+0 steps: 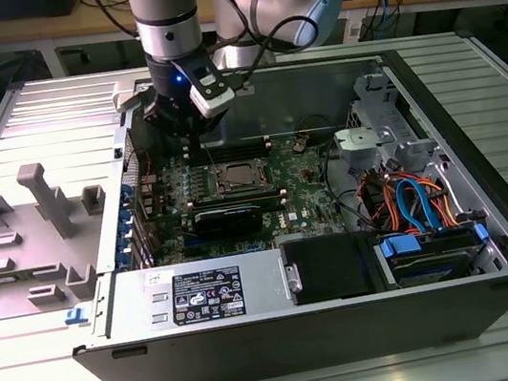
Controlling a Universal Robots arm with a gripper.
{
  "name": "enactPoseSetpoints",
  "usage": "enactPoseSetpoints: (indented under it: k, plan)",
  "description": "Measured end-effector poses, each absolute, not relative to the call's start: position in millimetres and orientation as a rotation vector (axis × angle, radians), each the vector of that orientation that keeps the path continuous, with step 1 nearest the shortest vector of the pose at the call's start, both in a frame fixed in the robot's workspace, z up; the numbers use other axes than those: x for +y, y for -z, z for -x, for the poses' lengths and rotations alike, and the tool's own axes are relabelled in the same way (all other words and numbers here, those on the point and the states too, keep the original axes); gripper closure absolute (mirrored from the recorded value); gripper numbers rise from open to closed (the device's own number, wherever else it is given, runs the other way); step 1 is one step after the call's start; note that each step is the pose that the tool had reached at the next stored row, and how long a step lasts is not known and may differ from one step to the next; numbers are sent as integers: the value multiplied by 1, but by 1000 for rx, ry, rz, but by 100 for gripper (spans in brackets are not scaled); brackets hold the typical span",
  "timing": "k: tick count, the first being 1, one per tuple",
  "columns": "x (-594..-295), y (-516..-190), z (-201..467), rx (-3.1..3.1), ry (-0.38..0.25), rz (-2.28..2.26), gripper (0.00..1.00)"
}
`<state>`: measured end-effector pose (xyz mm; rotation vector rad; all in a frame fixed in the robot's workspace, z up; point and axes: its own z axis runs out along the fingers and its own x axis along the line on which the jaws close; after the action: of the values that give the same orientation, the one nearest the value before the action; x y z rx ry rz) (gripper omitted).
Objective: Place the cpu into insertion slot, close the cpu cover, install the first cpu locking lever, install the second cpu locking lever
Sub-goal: 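Install the first cpu locking lever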
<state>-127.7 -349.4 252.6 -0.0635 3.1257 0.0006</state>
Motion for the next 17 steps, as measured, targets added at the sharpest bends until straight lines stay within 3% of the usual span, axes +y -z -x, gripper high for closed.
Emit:
enactPoseSetpoints:
  k: [17]
  plan:
    - [-337,-253,111,3126,0,64,89]
